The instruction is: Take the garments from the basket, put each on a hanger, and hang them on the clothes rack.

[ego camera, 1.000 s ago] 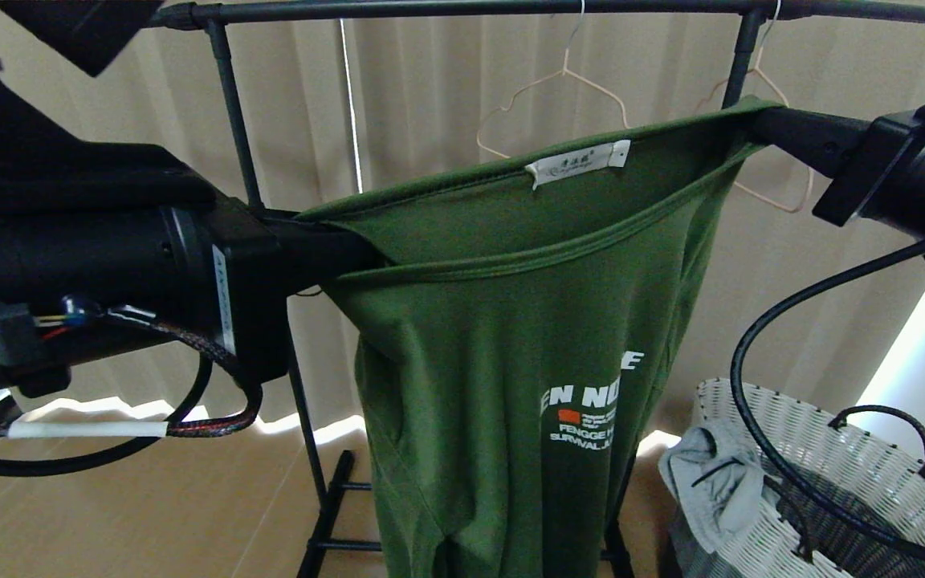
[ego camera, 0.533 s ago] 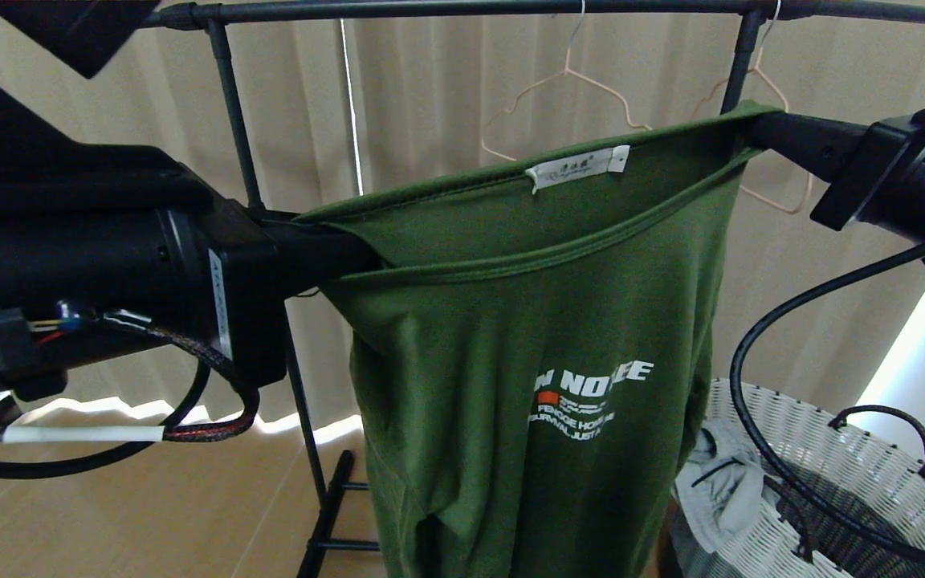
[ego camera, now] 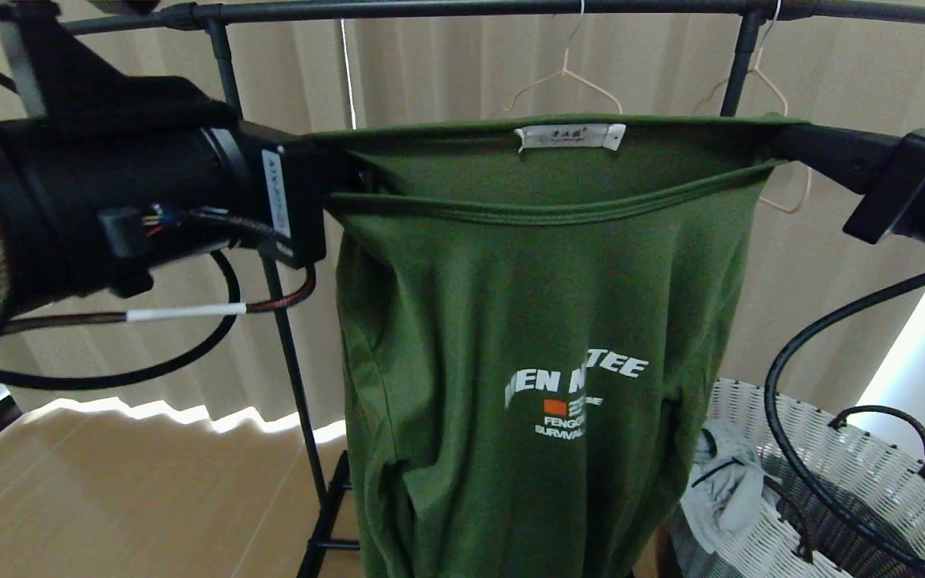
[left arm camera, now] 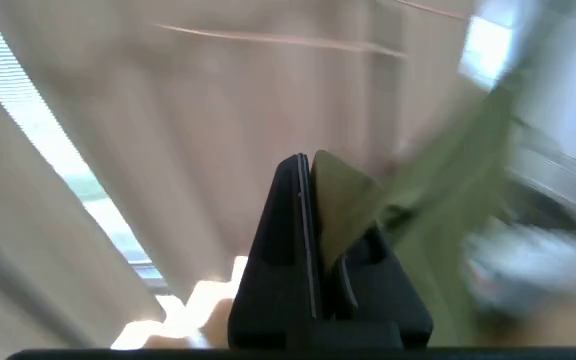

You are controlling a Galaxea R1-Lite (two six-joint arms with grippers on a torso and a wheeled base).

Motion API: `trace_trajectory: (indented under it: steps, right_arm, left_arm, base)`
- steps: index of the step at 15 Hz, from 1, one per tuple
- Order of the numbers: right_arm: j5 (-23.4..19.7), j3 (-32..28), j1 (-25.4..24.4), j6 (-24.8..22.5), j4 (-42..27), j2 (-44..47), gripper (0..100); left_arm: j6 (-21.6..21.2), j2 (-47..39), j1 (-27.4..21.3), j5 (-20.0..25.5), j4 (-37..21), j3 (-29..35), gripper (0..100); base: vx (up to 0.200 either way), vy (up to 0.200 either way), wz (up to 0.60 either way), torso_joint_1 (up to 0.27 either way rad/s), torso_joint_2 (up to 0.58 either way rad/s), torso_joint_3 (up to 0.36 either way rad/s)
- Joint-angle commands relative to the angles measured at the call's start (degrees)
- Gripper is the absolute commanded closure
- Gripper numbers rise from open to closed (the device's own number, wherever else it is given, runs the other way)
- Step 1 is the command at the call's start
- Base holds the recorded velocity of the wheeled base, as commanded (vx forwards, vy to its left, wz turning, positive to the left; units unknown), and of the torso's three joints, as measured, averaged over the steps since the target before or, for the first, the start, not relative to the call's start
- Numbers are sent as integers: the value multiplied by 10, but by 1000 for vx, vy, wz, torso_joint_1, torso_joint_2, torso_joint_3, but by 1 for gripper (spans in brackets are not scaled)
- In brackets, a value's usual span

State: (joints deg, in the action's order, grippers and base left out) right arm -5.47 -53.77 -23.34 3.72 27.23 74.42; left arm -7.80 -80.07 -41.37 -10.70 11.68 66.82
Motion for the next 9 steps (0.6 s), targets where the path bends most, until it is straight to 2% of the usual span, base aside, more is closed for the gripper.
trace_trajectory:
  steps: [1, 3, 9]
  right_arm:
    - [1, -5, 29, -1, -53, -46, 100]
    - [1, 2, 30, -1, -98, -72, 100]
    - [3, 2, 31, -1, -102, -79, 100]
  left_arm:
    - [-1, -62, 27, -38, 25, 36, 100]
    - [1, -84, 26, -83, 48, 47, 100]
    - [1, -84, 24, -88, 56, 38, 100]
  base:
    - [0, 0, 0, 0, 0, 0]
    - [0, 0, 0, 0, 0, 0]
    - [0, 0, 0, 0, 0, 0]
